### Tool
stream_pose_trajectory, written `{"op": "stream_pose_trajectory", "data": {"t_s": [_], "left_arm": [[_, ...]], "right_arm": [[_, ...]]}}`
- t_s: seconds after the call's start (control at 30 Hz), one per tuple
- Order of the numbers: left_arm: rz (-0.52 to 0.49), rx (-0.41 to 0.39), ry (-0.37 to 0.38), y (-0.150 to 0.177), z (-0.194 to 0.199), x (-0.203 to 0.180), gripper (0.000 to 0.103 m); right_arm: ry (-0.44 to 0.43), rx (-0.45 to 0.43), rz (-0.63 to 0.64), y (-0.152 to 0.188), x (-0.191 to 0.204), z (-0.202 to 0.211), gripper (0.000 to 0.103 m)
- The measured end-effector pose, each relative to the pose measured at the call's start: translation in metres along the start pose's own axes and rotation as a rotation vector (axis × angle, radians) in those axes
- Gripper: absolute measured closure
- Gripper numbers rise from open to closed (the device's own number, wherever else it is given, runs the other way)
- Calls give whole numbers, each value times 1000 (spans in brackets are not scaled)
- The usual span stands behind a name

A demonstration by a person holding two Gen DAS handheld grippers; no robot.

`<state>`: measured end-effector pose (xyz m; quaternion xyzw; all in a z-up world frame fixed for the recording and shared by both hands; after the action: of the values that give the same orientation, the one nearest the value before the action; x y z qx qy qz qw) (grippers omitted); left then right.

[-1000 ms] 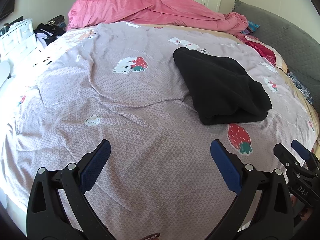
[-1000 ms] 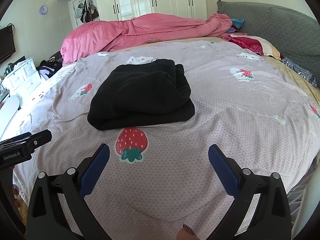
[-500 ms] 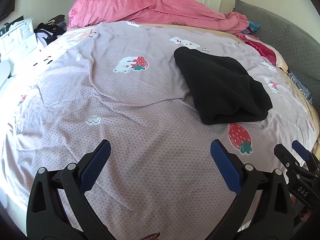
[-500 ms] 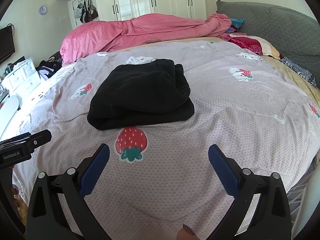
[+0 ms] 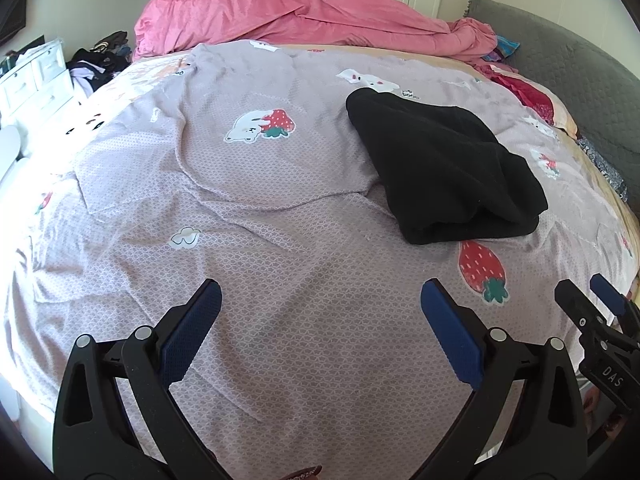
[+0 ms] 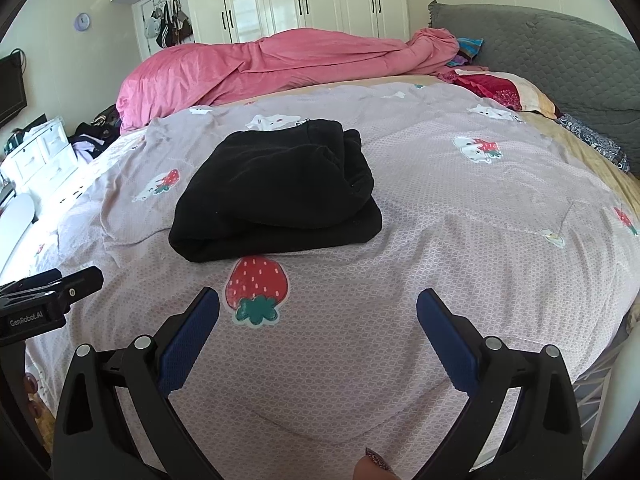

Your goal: Fold small clothes

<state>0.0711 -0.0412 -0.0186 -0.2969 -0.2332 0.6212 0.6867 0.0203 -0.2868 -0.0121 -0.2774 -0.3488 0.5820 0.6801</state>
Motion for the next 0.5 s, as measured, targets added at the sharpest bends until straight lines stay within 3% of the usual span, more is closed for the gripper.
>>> {"op": "stream_pose_trajectory", "data": {"t_s": [0.37, 0.5], "left_arm": [[10, 15, -14, 3, 0, 2, 9], [25, 31, -134, 5, -3, 16, 9]], "right_arm": [[24, -4, -9, 1, -4, 1, 4], [103, -20, -64, 1, -27, 9, 4]]}}
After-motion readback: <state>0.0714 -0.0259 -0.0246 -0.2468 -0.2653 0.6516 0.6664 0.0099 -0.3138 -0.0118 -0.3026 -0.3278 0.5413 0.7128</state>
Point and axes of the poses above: each gripper's, at about its wrist camera, not at the fingertips, and z roughly against the way its jaws point, x to its left, y to its underside, the point moved 3 cm from there along -z, roughly the way its jaws point, and after that the axes turned 4 degrees about -x, right-handed, at the moved point
